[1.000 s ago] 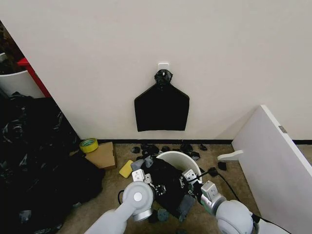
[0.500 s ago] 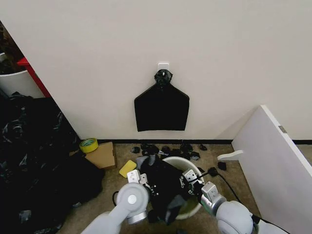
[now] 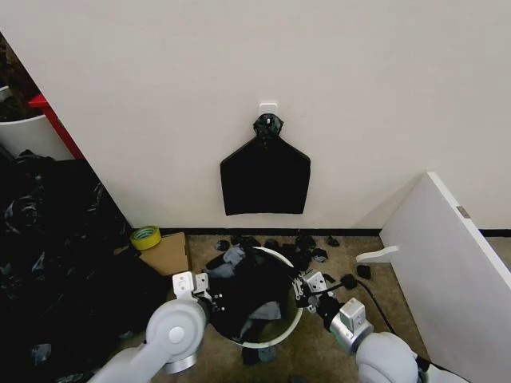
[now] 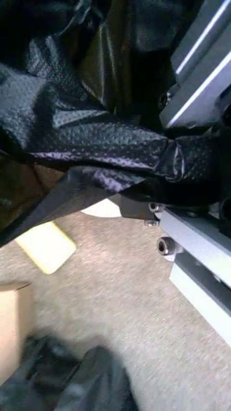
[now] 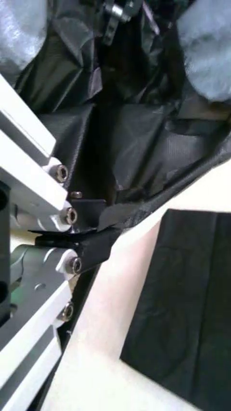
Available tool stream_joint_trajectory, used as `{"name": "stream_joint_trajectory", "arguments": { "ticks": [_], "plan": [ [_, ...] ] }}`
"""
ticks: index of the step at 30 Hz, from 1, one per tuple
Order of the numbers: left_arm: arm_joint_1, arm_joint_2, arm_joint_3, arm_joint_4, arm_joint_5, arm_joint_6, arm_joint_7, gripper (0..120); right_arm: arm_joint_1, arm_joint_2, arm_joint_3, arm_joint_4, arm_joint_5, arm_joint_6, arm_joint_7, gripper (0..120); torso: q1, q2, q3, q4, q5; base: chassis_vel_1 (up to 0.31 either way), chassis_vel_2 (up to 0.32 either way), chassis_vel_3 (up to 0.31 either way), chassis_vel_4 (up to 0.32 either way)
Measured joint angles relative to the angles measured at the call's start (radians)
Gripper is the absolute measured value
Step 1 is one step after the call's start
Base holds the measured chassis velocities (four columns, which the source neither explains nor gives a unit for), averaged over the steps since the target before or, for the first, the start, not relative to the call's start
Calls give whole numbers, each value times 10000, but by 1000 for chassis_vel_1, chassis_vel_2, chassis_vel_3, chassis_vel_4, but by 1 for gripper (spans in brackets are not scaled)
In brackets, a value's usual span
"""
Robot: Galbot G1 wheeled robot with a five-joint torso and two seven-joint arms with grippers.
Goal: Place the garbage bag over the trash bin.
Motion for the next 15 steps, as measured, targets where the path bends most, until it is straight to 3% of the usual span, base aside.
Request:
{"name": "stream_joint_trajectory", "arguments": {
  "ticks": [4,10,15],
  "plan": [
    [569,290,-799,-630,129,86,55,0,-39,-90,225,289,497,-654,861,0,0,0,0,4,3,0,0,0,0],
    [902,473,-987,-1164,185,150,76,0,-484,-158,583,739,387,-1167,1319,0,0,0,0,-1,2,0,0,0,0],
    [1009,483,-990,-1421,200,209,92,0,-937,-163,709,958,-416,-656,814,5,0,0,0,1,3,0,0,0,0]
  ]
}}
